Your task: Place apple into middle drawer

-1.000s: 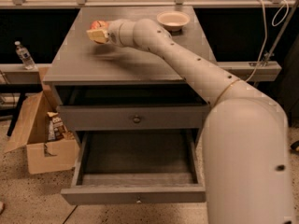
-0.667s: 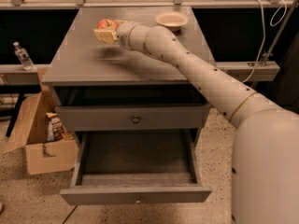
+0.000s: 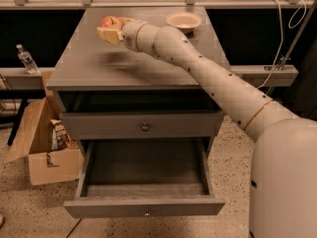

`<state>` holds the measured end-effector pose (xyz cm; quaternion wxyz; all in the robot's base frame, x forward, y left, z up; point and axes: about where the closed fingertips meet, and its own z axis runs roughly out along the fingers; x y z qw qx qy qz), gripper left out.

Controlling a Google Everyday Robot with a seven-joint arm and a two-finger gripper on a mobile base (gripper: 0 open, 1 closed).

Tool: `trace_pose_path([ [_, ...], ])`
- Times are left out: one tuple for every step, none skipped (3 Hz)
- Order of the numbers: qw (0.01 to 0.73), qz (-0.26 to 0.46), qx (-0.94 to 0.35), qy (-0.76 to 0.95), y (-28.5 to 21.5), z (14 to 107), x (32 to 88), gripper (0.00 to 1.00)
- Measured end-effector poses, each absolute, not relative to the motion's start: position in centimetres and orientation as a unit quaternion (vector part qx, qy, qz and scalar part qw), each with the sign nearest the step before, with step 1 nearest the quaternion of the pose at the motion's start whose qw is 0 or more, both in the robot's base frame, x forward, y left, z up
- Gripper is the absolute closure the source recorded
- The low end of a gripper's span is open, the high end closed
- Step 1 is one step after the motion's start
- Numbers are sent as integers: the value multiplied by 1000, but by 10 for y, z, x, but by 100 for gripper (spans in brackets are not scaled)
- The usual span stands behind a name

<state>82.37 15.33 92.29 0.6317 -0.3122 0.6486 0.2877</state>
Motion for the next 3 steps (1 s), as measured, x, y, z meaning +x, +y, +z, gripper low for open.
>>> trace_pose_path([
  [620, 295, -332, 647, 155, 922, 820, 100],
  [588, 325, -377, 638, 152, 921, 789, 100],
  [562, 344, -417, 626, 143, 928, 740, 100],
])
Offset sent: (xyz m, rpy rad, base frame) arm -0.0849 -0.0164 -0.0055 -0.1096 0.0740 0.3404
